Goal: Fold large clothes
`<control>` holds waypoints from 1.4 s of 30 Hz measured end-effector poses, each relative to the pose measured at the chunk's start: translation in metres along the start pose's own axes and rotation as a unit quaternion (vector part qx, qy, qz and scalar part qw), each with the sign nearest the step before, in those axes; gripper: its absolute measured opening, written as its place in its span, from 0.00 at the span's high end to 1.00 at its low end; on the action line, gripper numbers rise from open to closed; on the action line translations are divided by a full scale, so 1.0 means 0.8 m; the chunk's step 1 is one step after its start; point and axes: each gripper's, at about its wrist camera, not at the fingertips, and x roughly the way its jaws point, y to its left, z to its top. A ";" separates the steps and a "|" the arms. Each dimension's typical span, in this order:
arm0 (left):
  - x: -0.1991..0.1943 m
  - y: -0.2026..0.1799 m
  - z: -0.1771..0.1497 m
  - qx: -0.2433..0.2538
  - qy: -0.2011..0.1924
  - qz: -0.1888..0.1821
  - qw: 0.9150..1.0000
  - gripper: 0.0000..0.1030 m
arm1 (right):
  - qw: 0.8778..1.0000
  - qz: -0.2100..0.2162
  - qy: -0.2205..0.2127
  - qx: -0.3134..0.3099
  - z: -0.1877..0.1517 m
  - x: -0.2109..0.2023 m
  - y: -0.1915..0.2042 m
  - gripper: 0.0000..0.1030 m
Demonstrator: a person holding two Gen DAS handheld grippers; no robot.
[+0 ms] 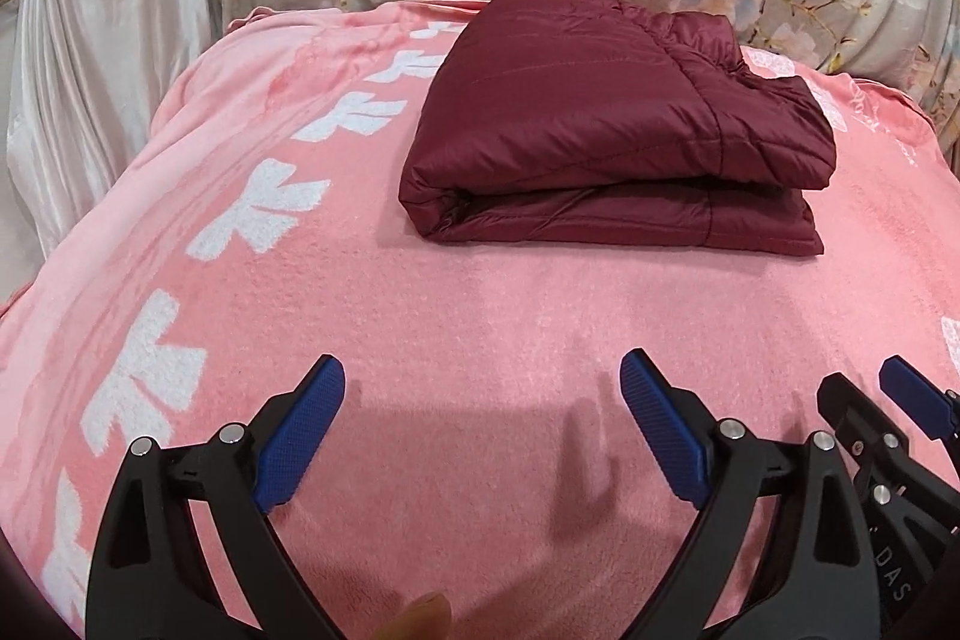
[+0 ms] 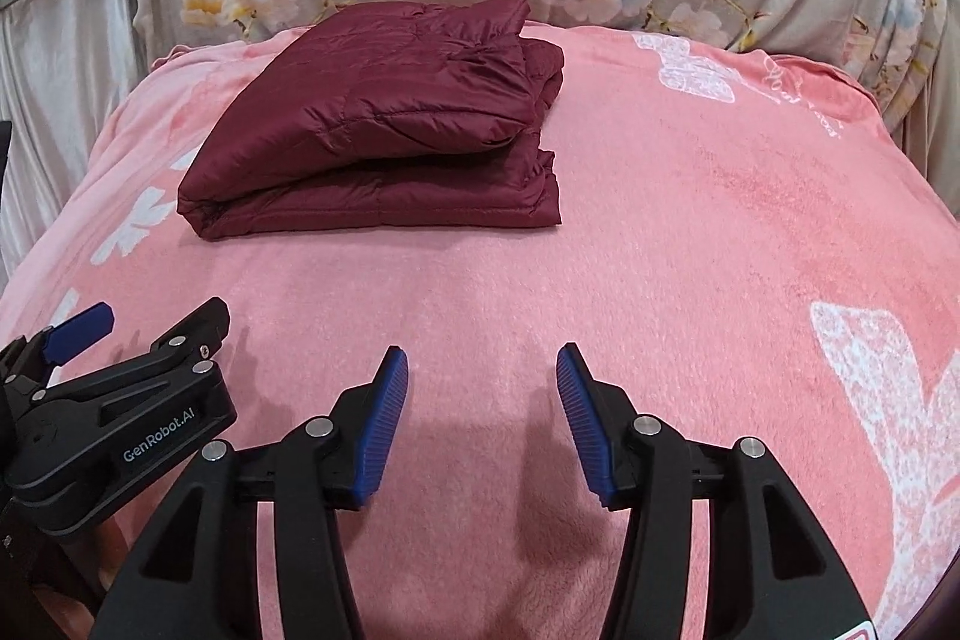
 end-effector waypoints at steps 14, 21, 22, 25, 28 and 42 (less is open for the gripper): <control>-0.008 -0.002 -0.002 0.001 -0.015 0.006 1.000 0.12 | 1.000 -0.018 -0.010 -0.016 -0.002 -0.004 0.011 0.50; -0.010 -0.002 -0.002 0.002 -0.019 0.005 1.000 0.12 | 1.000 -0.020 -0.012 -0.018 -0.003 -0.006 0.013 0.50; -0.010 -0.002 -0.002 0.002 -0.019 0.006 1.000 0.12 | 1.000 -0.020 -0.013 -0.018 -0.003 -0.006 0.013 0.50; -0.010 -0.002 -0.002 0.002 -0.019 0.006 1.000 0.12 | 1.000 -0.021 -0.014 -0.017 -0.003 -0.006 0.012 0.50; -0.010 -0.003 -0.002 0.002 -0.019 0.006 1.000 0.12 | 1.000 -0.021 -0.014 -0.017 -0.003 -0.006 0.012 0.50; -0.012 -0.003 -0.002 0.003 -0.021 0.006 1.000 0.12 | 1.000 -0.022 -0.015 -0.016 -0.004 -0.008 0.012 0.50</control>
